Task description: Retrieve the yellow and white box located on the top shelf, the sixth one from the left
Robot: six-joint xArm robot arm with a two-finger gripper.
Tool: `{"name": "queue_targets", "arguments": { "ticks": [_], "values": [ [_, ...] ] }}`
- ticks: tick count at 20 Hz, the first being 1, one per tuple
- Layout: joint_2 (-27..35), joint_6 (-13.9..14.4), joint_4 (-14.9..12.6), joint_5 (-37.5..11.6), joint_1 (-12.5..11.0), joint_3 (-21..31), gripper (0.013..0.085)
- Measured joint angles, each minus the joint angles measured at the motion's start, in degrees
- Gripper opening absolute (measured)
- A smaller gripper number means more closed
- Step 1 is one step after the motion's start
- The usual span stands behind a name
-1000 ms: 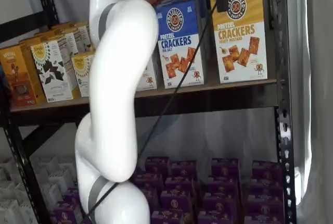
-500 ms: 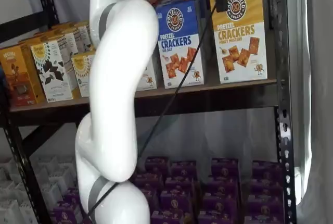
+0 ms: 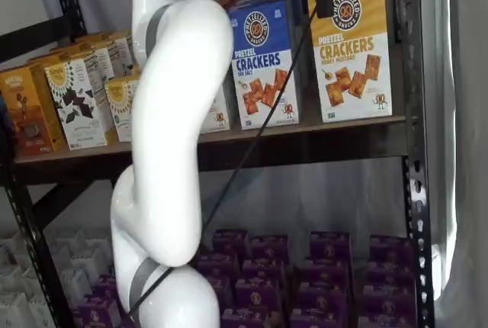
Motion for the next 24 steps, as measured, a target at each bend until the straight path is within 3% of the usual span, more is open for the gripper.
{"name": "queue_targets", "arguments": {
  "ticks": [4,11,18,24],
  "values": [
    [0.1,-0.1,0.2,0.5,-0.3,-0.4,0.057],
    [-0.9,0.0,2.1,1.6,-1.2,-0.2,0.057],
    [-9.7,-1.5,3.2,-1.4,-3.0,10.1,0.057],
    [-15.7,-3.6,4.2,0.5,-5.8,15.6,0.057]
  ]
}}
